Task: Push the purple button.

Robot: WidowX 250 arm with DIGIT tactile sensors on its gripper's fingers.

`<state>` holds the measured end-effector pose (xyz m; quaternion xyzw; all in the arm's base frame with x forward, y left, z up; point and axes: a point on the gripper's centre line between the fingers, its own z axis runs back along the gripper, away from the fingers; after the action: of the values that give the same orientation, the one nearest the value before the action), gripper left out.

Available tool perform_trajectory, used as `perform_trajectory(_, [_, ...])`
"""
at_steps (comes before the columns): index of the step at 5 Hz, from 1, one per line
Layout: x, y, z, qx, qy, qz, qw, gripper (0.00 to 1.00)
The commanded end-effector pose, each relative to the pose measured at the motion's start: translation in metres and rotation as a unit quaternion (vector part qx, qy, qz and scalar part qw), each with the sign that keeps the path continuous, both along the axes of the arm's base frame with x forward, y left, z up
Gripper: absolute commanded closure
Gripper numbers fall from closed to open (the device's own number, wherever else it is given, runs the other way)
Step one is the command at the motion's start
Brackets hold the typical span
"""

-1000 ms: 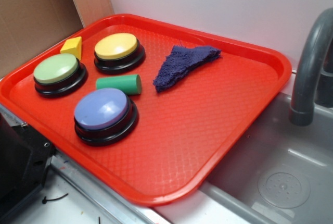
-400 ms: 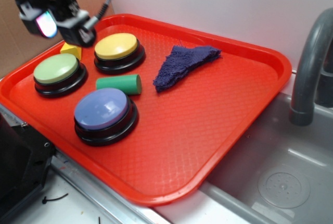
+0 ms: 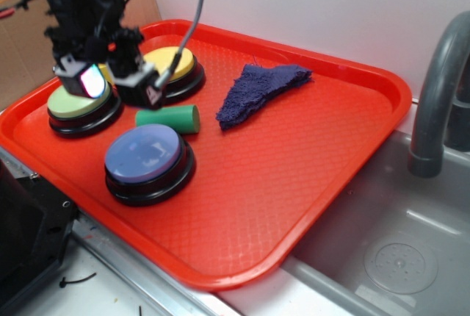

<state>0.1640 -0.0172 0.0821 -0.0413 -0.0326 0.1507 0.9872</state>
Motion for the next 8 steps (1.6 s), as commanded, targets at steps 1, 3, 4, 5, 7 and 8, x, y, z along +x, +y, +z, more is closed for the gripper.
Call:
perform_trajectory(1, [0.007, -0.017, -0.015, -0.015, 0.009, -0.025, 1.000, 0.00])
perform_trajectory(3, [0.009, -0.030, -0.018, -0.007, 0.029, -0.044, 0.999, 0.00])
perform_trajectory(4, [0.010, -0.031, -0.025, -0.007, 0.035, -0.047, 0.998, 0.00])
perform_trajectory(5, [0.009, -0.031, -0.039, -0.020, 0.043, -0.052, 0.998, 0.00])
perform_trajectory(7, [0.013, -0.030, -0.011, 0.004, 0.026, -0.063, 0.998, 0.00])
perform_trajectory(8, [0.016, -0.027, 0.014, 0.014, 0.013, -0.077, 0.997, 0.00])
